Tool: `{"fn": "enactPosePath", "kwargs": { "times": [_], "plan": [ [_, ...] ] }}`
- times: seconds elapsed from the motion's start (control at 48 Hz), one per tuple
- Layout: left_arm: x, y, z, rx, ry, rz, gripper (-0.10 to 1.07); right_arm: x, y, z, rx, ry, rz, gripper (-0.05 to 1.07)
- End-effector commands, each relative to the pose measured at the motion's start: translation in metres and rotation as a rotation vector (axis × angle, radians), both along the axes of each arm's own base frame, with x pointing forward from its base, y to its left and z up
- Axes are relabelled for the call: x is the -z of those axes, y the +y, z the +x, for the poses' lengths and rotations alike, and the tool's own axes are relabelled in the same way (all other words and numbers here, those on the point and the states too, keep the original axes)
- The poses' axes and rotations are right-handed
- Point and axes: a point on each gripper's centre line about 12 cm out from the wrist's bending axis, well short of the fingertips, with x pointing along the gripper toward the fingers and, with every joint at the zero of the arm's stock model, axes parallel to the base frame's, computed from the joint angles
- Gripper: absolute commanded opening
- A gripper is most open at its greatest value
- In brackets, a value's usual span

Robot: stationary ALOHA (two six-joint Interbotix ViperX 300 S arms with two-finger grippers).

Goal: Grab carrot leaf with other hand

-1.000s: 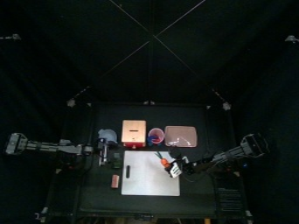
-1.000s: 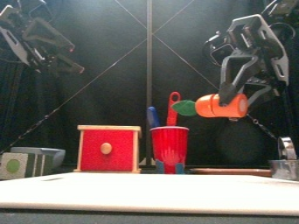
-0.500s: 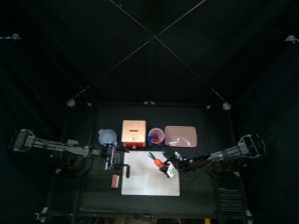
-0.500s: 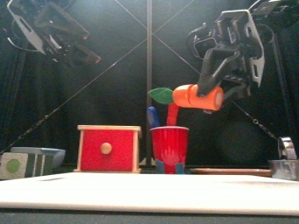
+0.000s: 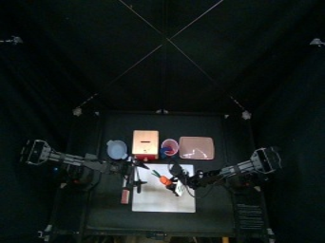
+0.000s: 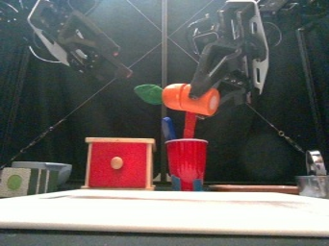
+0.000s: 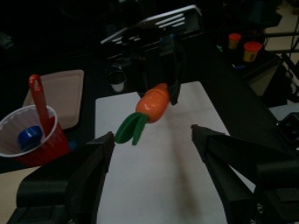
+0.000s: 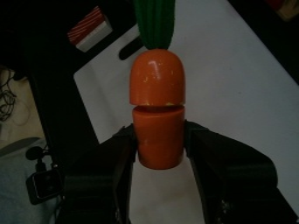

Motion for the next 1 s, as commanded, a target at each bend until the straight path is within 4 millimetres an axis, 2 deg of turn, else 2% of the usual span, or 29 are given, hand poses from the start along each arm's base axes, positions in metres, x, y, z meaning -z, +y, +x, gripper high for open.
{"fn": "enactPosePath", "kwargs": {
  "times": [0.0,0.188,0.396,0.812,0.979],
  "plan": [
    [-0.004,-0.001,0.011,-0.001,-0.017,-0.008,1.01,-0.014,-0.001,0.007,-0.007,-0.042,-0.004,0.52],
    [0.005,0.008,0.027,-0.045,0.013,-0.028,1.01,-0.012,-0.001,0.011,-0.005,-0.04,-0.007,0.52],
    [0.014,0.009,0.037,-0.051,0.035,-0.026,1.01,-0.008,0.001,0.011,-0.01,-0.029,-0.009,0.52],
    [0.019,0.023,0.039,-0.085,0.042,-0.015,1.01,-0.005,0.003,0.011,-0.014,-0.021,-0.008,0.52],
    [0.018,0.022,0.039,-0.077,0.039,-0.006,1.01,-0.003,0.004,0.012,-0.015,-0.015,-0.008,0.52]
  ]
}}
